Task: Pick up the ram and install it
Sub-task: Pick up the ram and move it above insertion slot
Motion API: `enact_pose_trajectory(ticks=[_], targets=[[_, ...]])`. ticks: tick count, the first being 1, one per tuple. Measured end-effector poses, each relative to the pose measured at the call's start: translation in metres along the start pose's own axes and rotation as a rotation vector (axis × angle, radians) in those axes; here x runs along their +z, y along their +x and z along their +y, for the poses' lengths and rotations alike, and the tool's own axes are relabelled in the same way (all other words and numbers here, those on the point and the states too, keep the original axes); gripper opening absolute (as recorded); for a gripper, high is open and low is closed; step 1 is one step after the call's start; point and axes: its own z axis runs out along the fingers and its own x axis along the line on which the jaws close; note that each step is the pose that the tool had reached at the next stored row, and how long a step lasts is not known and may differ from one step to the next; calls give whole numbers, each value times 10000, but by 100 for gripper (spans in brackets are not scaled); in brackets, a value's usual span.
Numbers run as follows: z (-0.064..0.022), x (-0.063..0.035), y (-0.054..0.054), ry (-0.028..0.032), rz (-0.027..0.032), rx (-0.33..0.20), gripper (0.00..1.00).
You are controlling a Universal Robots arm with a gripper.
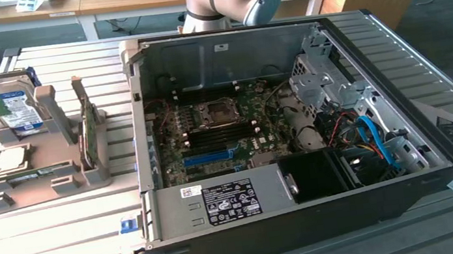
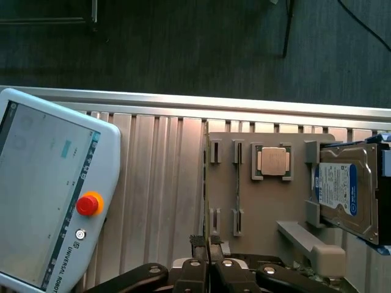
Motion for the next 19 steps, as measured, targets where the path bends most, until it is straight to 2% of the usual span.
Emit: enact_pose_trajectory(ticks=[4, 12, 19], targets=[[4, -85, 5, -3, 57, 2, 12], [3, -89, 5, 12, 61, 3, 12], [4, -90, 6, 171, 22, 11, 12]])
